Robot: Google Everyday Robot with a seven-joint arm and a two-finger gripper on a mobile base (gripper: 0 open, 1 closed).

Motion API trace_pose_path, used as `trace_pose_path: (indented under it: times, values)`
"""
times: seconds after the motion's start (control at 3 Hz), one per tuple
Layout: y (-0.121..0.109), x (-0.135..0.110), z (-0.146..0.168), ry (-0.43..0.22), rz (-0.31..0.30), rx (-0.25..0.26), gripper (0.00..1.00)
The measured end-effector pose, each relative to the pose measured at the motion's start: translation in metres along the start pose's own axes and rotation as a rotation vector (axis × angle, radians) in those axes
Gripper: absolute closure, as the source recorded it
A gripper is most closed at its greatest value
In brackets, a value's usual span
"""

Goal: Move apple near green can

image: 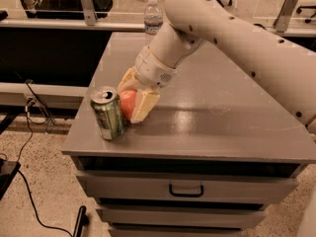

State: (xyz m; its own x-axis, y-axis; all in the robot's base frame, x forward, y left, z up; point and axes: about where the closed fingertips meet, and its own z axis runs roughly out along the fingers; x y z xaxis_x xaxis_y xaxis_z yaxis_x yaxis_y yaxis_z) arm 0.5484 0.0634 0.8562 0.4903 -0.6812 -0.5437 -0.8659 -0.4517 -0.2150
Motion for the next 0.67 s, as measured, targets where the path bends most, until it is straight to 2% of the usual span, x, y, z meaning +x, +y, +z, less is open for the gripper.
trace_pose_path:
  times: [0.33,0.67]
  values:
    - [-0.0001,-0.0007,0.0016,-0.001,-0.001,-0.002,0.0]
    - [0.0001,-0.0009,0.0009,-0.002,-0.004,0.0,0.0]
